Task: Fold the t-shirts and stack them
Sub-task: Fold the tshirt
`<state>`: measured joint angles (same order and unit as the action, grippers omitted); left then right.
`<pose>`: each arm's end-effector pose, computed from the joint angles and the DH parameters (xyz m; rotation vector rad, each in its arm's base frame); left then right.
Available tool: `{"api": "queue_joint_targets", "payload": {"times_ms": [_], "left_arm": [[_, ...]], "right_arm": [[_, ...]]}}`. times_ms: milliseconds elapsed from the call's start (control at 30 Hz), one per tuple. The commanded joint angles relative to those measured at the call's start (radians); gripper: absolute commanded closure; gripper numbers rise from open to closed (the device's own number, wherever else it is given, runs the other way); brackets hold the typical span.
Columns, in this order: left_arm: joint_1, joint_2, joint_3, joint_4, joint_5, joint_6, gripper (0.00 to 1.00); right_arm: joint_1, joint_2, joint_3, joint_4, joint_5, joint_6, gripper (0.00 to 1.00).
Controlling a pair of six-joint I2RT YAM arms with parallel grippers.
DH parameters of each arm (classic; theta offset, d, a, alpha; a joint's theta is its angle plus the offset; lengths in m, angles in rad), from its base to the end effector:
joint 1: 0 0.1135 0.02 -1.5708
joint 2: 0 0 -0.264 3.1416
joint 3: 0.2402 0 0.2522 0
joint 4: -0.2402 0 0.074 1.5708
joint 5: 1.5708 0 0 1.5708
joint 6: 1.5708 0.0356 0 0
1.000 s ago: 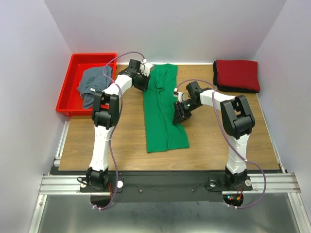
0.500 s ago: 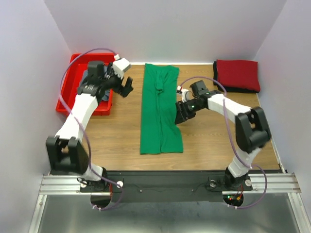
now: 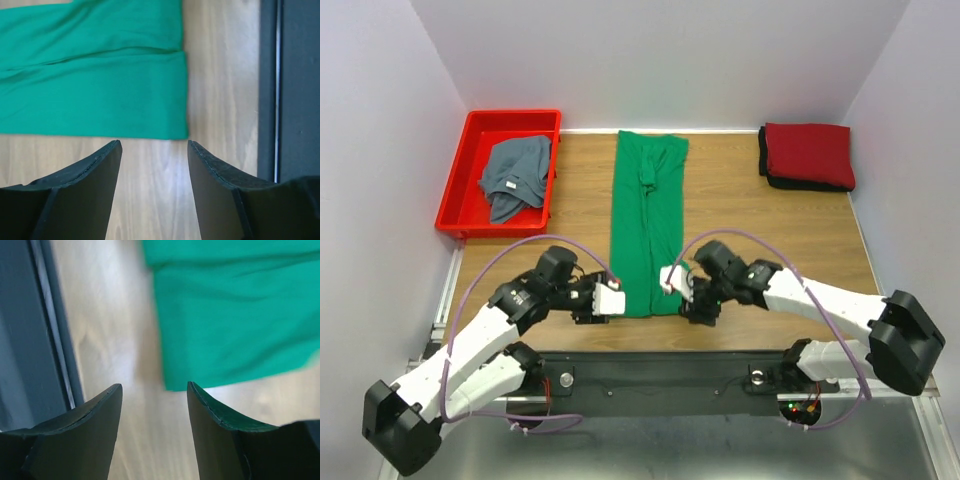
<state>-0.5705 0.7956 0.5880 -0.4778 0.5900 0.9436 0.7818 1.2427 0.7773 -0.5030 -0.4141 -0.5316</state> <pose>0.1303 -0.1071 0.2447 1.6908 1.3414 -0.4500 0.1610 0.1801 0.2193 -1.6733 1.9007 0.6246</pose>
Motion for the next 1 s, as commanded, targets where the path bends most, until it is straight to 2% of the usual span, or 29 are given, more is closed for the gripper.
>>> {"api": "queue_joint_targets", "payload": {"times_ms": [0, 300, 700, 900, 933, 967], "left_arm": [[-0.112, 0.004, -0.053, 0.097, -0.085, 0.003, 0.35], [-0.265, 0.177, -0.122, 0.206, -0.179, 0.021, 0.47], [-0.267, 0.313, -0.137, 0.298, -0.248, -0.006, 0.43], [-0.267, 0.410, -0.090, 0.289, -0.256, -0.035, 0.62], [-0.267, 0.425, -0.083, 0.291, -0.259, -0.040, 0.67], [-0.267, 0.435, -0.079, 0.292, -0.260, -0.048, 0.76]], "right_arm": [[0.089, 0.004, -0.084, 0.193, 0.129, -0.070, 0.40], [0.123, 0.118, -0.116, 0.308, 0.159, -0.122, 0.45], [0.126, 0.187, -0.157, 0.317, 0.166, -0.151, 0.51], [0.126, 0.225, -0.162, 0.317, 0.173, -0.146, 0.70], [0.125, 0.225, -0.162, 0.317, 0.173, -0.142, 0.73], [0.126, 0.225, -0.162, 0.317, 0.175, -0.137, 0.76]]}}
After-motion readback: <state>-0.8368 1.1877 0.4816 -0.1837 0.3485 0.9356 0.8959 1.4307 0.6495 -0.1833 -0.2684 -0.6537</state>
